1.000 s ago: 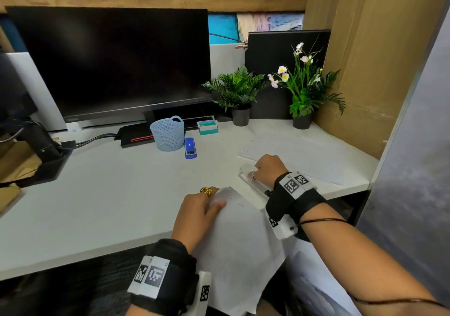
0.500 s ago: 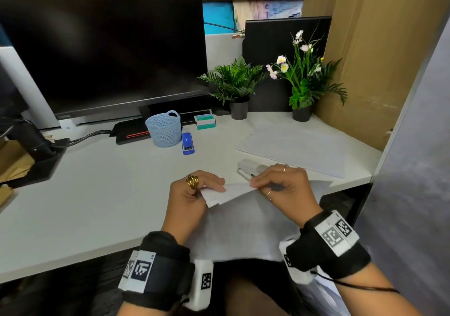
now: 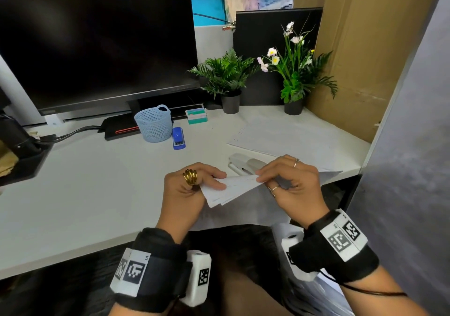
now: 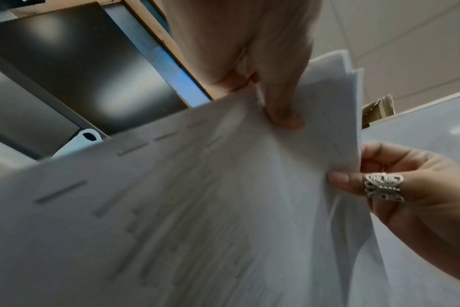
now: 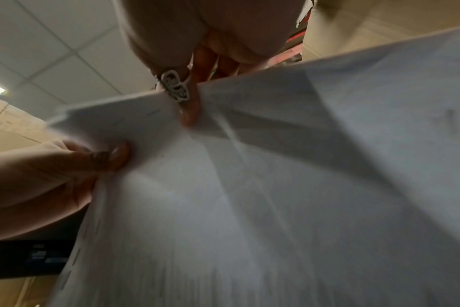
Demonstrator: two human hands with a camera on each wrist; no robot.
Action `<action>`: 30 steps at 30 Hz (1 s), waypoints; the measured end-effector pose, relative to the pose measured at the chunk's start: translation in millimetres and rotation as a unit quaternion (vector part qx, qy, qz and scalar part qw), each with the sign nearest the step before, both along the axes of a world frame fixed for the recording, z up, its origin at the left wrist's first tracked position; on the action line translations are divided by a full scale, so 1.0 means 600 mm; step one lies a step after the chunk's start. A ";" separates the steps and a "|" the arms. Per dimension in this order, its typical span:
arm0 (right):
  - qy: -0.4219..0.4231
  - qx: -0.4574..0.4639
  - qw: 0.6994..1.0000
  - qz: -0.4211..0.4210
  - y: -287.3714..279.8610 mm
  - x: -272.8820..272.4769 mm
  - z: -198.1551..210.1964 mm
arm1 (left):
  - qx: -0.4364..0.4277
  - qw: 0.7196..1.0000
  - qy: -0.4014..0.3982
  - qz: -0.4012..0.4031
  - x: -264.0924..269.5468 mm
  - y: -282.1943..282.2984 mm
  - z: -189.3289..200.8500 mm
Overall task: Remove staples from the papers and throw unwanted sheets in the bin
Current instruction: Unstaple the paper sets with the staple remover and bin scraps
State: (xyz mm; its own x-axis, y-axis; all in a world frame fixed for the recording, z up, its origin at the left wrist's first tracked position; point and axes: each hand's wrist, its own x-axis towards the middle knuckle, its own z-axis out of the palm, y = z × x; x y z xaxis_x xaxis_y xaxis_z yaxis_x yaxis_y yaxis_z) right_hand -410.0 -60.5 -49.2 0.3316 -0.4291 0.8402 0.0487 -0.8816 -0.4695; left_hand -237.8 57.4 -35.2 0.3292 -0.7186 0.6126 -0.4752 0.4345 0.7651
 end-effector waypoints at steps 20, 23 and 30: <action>0.511 0.082 0.816 -0.257 -0.017 -0.203 -0.031 | 0.177 0.905 -0.380 -0.071 -0.173 -0.141 -0.099; 0.452 0.135 0.837 -0.277 -0.031 -0.226 -0.058 | 0.144 0.919 -0.357 -0.086 -0.174 -0.153 -0.098; 0.346 0.140 0.856 -0.357 -0.042 -0.254 -0.065 | 0.078 0.918 -0.389 -0.006 -0.118 -0.159 -0.091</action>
State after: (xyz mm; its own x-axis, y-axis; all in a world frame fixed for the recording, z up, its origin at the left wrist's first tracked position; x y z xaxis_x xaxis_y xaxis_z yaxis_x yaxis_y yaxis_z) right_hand -562.5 -85.6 -88.4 0.2785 -0.8825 0.3791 -0.8307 -0.4194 -0.3660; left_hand -308.6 -37.8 -89.9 -0.1729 -0.8185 0.5479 -0.8998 0.3575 0.2502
